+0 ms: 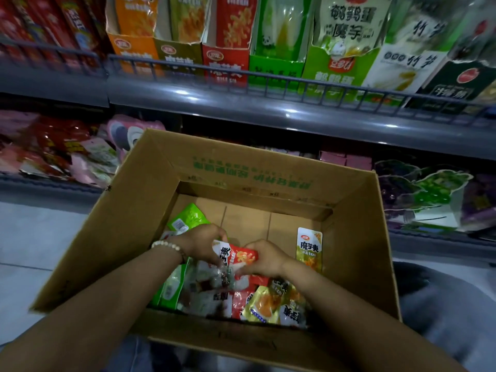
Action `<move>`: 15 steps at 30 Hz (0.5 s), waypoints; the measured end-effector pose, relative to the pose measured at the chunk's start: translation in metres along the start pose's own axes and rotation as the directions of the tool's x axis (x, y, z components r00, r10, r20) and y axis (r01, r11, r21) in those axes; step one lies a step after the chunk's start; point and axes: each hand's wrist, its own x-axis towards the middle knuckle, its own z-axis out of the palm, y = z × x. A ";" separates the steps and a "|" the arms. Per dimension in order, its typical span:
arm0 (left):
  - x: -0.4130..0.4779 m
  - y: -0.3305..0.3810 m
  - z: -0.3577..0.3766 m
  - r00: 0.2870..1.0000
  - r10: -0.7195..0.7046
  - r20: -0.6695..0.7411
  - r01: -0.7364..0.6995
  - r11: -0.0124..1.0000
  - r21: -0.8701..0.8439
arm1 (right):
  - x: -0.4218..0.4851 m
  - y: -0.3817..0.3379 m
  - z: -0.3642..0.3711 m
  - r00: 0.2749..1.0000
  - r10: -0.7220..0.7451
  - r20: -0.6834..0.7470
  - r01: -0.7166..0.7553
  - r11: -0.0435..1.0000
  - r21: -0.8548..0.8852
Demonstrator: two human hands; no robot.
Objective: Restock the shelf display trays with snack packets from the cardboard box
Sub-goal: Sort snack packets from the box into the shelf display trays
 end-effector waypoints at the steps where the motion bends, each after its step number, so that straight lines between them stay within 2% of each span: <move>1: -0.004 0.001 -0.007 0.999 0.006 -0.035 -0.009 0.997 -0.076 | -0.004 -0.006 -0.007 1.000 -0.003 -0.009 0.003 0.999 0.039; 3: -0.015 0.010 -0.022 0.995 0.009 -0.095 -0.038 0.951 -0.308 | -0.012 -0.013 -0.022 1.000 -0.002 -0.027 0.006 0.990 0.144; 5: -0.030 0.024 -0.041 0.987 -0.005 -0.164 -0.094 0.804 -0.587 | -0.023 -0.021 -0.033 0.999 -0.026 -0.045 0.039 0.951 0.307; 7: -0.043 0.038 -0.059 0.968 -0.075 -0.240 -0.134 0.654 -0.744 | -0.036 -0.033 -0.045 0.993 -0.062 -0.100 0.099 0.897 0.432; 9: -0.051 0.051 -0.072 0.952 -0.111 -0.286 -0.170 0.584 -0.793 | -0.052 -0.048 -0.056 0.986 -0.103 -0.132 0.153 0.872 0.466; 12: -0.063 0.072 -0.084 0.955 -0.109 -0.277 -0.184 0.515 -0.837 | -0.073 -0.064 -0.067 0.974 -0.129 -0.185 0.204 0.852 0.483; 15: -0.076 0.094 -0.094 0.957 -0.118 -0.266 -0.204 0.381 -0.902 | -0.091 -0.074 -0.072 0.963 -0.144 -0.228 0.241 0.840 0.486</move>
